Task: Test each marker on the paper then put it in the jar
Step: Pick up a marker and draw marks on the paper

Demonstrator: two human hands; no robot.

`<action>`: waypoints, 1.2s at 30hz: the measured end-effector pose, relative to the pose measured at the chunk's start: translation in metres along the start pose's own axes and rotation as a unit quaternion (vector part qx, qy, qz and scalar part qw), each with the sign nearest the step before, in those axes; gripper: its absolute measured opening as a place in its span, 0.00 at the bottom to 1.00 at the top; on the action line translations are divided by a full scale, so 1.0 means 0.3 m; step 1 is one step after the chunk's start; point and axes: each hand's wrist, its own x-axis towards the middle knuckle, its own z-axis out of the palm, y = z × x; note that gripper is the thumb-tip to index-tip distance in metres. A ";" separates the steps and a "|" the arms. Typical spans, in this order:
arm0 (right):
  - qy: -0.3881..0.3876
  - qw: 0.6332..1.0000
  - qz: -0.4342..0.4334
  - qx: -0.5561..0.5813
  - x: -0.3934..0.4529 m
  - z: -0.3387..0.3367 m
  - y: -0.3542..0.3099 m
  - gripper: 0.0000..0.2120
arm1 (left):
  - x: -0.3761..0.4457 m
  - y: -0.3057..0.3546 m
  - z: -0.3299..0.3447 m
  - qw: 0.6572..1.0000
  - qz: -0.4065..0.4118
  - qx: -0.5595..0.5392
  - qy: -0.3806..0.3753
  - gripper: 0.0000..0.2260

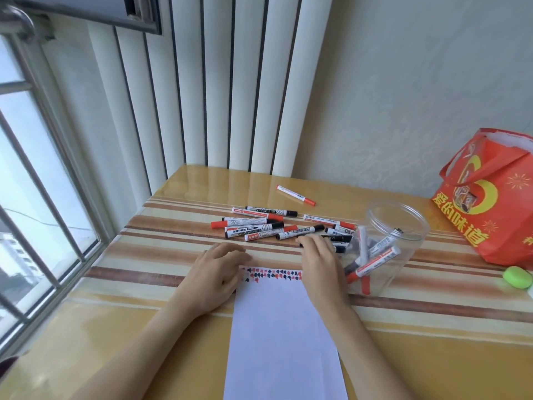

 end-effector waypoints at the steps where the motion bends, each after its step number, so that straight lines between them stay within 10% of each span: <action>1: 0.042 0.999 -0.018 0.024 0.007 -0.023 -0.021 0.17 | -0.001 -0.001 -0.003 1.000 0.004 -0.011 0.003 0.15; 5: 0.169 0.972 -0.064 0.147 -0.002 -0.065 -0.113 0.08 | -0.007 0.016 -0.023 0.999 -0.005 -0.033 0.006 0.22; 11: 0.101 0.916 0.098 0.377 -0.035 -0.039 -0.168 0.08 | 0.000 -0.003 -0.008 1.000 0.002 -0.010 0.016 0.11; 18: -0.001 0.995 -0.074 0.073 -0.032 -0.003 -0.139 0.05 | 0.001 0.046 -0.013 0.997 0.044 0.070 0.012 0.07; 31: -0.158 0.982 -0.062 0.085 -0.077 0.016 -0.198 0.16 | -0.010 0.065 -0.038 0.995 0.049 0.089 0.021 0.10; 36: -0.100 0.983 0.026 0.152 -0.059 -0.008 -0.162 0.13 | -0.013 0.060 -0.029 0.995 -0.013 0.090 0.050 0.06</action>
